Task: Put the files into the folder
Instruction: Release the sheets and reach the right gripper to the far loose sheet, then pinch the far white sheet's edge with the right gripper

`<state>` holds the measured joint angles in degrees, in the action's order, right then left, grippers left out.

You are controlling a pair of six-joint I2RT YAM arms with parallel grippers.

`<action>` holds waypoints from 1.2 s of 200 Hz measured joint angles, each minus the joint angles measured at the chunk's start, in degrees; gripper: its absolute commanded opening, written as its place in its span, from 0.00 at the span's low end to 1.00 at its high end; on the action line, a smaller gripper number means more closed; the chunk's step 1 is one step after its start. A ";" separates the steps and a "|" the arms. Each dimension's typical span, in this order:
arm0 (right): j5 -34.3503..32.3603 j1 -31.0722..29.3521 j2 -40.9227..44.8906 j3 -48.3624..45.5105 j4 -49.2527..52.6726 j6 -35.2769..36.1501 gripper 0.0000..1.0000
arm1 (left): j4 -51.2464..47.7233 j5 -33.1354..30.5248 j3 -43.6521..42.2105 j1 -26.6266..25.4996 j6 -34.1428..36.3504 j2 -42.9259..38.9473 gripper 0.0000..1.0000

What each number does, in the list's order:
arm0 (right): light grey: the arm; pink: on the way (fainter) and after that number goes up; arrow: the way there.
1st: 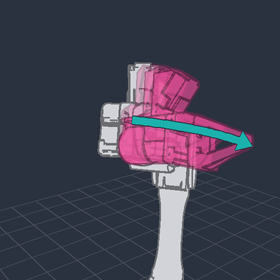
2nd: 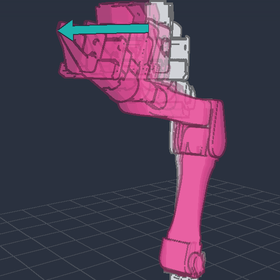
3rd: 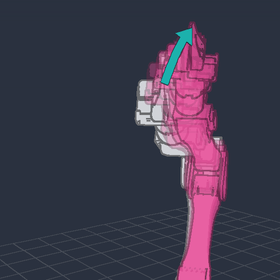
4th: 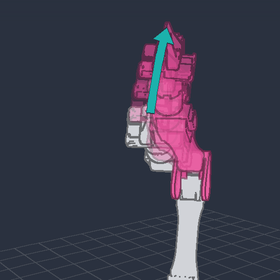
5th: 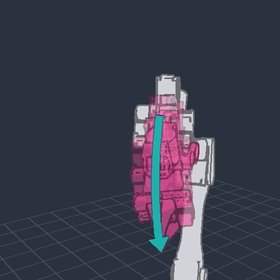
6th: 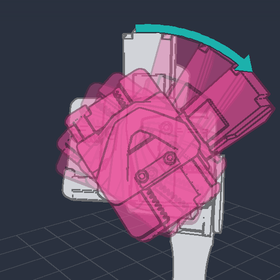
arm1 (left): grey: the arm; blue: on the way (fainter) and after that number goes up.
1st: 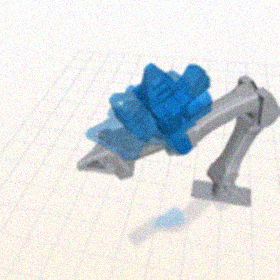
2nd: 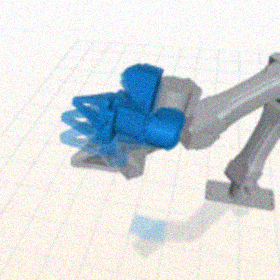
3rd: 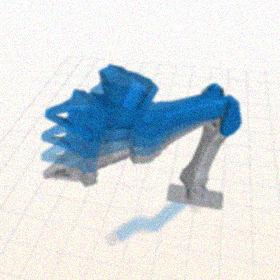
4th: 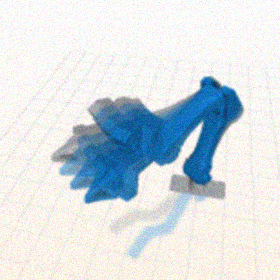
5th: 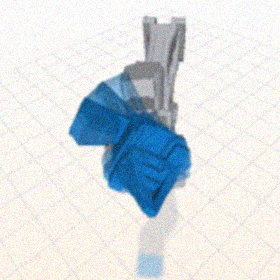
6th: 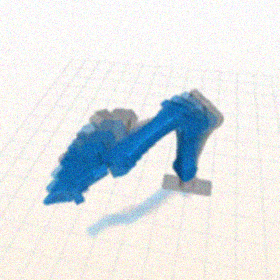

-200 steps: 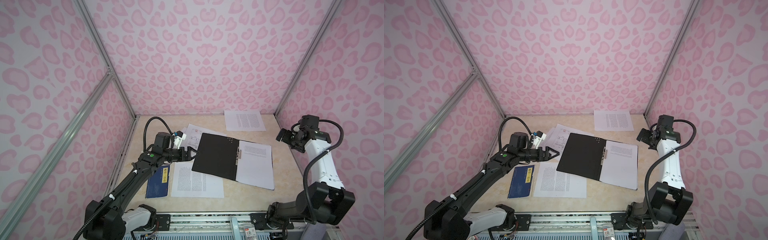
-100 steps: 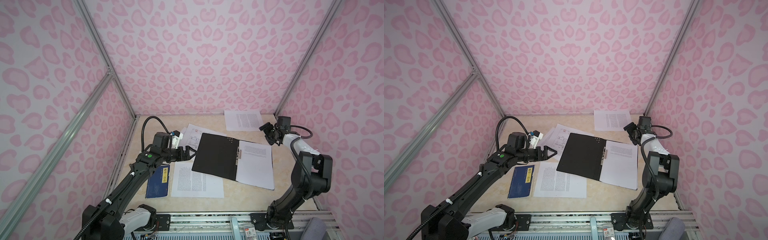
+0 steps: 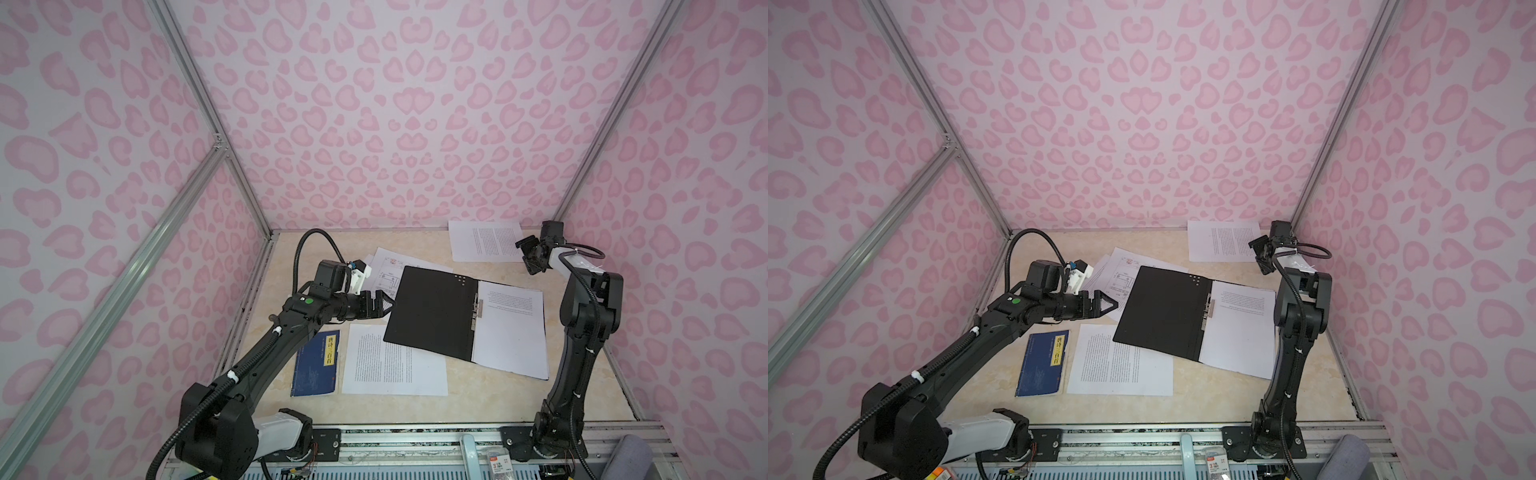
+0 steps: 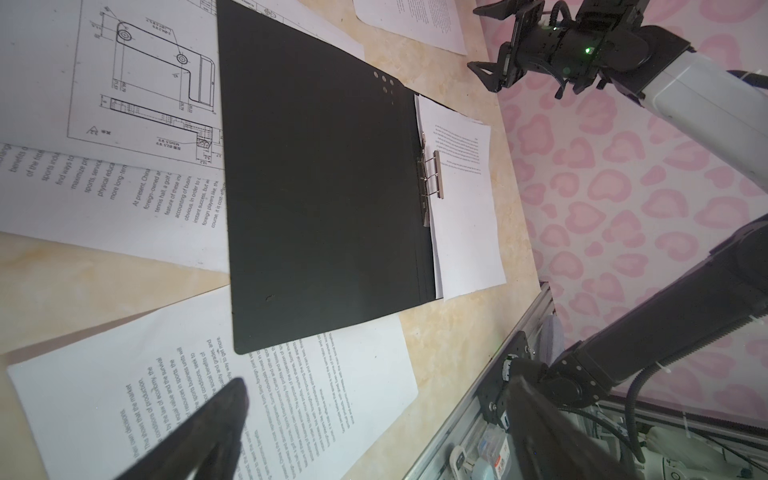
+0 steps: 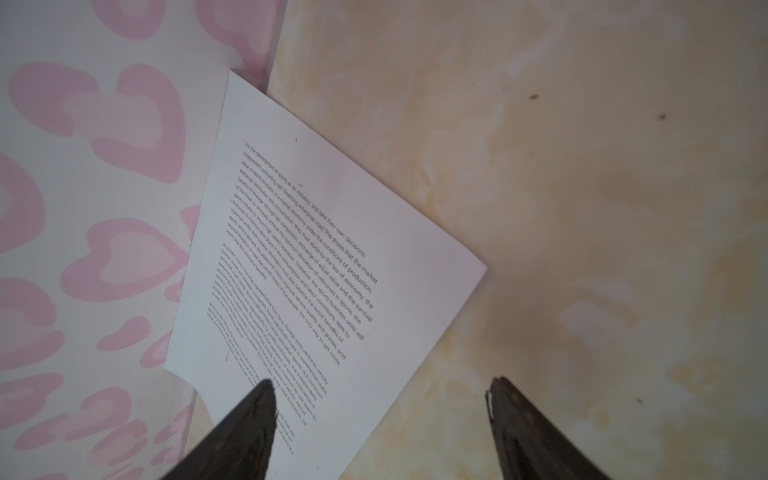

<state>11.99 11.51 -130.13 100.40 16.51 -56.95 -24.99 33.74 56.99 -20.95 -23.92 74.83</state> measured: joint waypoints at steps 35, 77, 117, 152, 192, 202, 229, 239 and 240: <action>-0.94 -0.48 -3.82 3.82 0.02 -2.14 0.81 | 0.20 0.57 1.75 0.00 1.09 3.76 0.98; -1.86 -2.16 -6.43 6.23 -2.54 -4.09 0.81 | 0.24 0.79 3.43 0.28 1.66 5.60 0.98; 0.57 -5.14 -8.87 6.38 -11.17 -8.46 0.81 | 0.28 0.94 4.31 0.79 1.64 6.97 0.98; 3.54 -7.15 -10.05 4.76 -20.02 -12.55 0.83 | 0.28 1.01 4.31 1.14 1.49 7.54 0.98; 5.64 -9.92 -9.46 -0.90 -31.47 -19.02 0.84 | 0.57 1.40 4.28 1.36 1.40 7.80 0.98; 5.60 -10.86 -8.72 -3.34 -34.67 -20.90 0.84 | 0.72 1.42 4.28 1.40 1.38 7.87 0.98; 5.68 -12.74 -8.66 -4.15 -38.32 -23.63 0.84 | 1.11 1.60 4.28 1.46 1.01 7.98 0.98; 5.90 -13.38 -8.74 -3.89 -39.58 -24.30 0.84 | 1.14 1.81 4.24 1.49 1.01 8.00 0.98; 5.90 -13.40 -8.74 -3.89 -39.69 -24.37 0.84 | 1.14 1.81 4.24 1.49 1.01 8.00 0.98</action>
<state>17.89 -1.89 -138.87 96.51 -23.18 -81.32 -23.86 35.55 61.23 -19.46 -22.92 82.83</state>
